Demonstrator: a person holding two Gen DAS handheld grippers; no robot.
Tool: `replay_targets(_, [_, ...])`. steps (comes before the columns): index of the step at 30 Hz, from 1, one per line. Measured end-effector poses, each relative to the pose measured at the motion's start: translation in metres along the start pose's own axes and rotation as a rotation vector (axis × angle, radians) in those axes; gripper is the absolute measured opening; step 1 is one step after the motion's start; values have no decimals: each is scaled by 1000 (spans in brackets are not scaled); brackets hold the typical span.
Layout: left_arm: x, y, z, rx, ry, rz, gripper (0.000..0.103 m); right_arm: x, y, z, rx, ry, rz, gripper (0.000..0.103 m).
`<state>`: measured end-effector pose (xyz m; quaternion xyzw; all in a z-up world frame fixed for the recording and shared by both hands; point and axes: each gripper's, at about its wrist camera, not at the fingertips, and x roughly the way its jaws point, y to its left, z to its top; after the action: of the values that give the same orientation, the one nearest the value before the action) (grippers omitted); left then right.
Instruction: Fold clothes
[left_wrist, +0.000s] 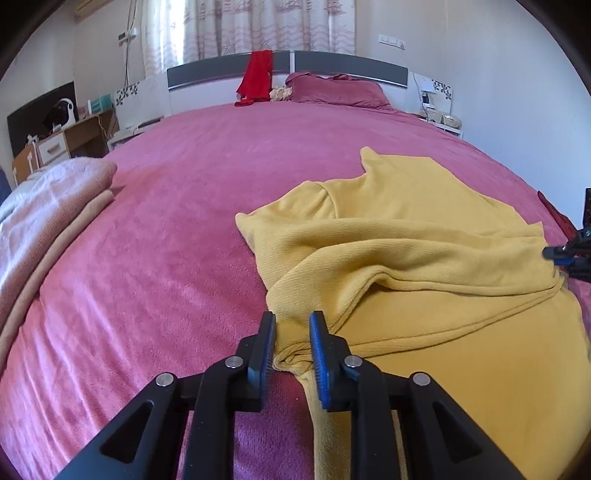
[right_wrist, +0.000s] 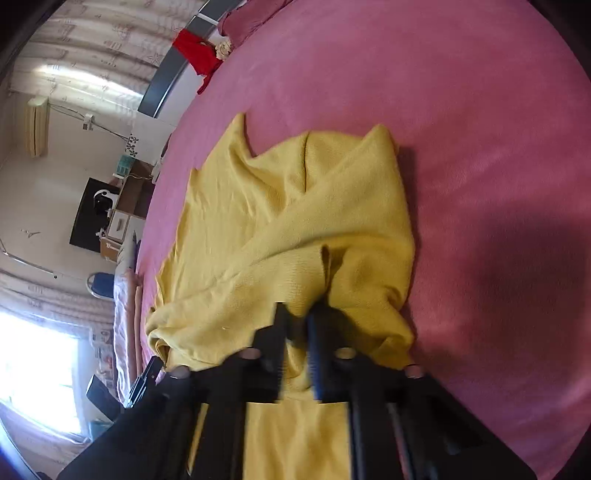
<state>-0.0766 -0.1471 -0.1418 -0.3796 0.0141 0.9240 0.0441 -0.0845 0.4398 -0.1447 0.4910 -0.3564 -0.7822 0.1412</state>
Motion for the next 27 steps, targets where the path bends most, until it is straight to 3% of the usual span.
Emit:
replay_targets(2, [0,0,0,-1,-2,-2,21,-16,4,7,-20,-48,1,7])
replay_targets(6, [0,0,-1,-4,-6,-8,21,-39,10,18,-93,-145,-83,7])
replay_targets(10, [-8,3,0,-32,-27,-22,21,-19,5,16,-98,-31,-60,12])
replay_targets(11, [-12,5,1,-44,-40,-25,20,-14,8,14,-119,-25,-85,17])
replay_targets(13, [-20,6,1,-65,-92,-22,20,-7,13,12,-157,-34,-142,39])
replay_targets(14, [-23,7,2,-77,-116,-20,20,-4,15,11,-171,-41,-167,58])
replay_targets(15, [-25,8,3,-89,-133,-17,20,1,17,10,-177,-25,-166,65])
replay_targets(18, [-6,5,4,-69,-50,25,20,16,25,2,-247,14,-204,62])
replay_targets(19, [0,2,2,-46,-28,34,21,21,31,-2,-300,24,-240,53])
replay_targets(20, [4,0,1,-24,-10,43,21,24,39,-4,-357,40,-277,26])
replay_targets(27, [1,2,-3,-8,-25,46,21,-7,51,8,-362,-20,-268,20])
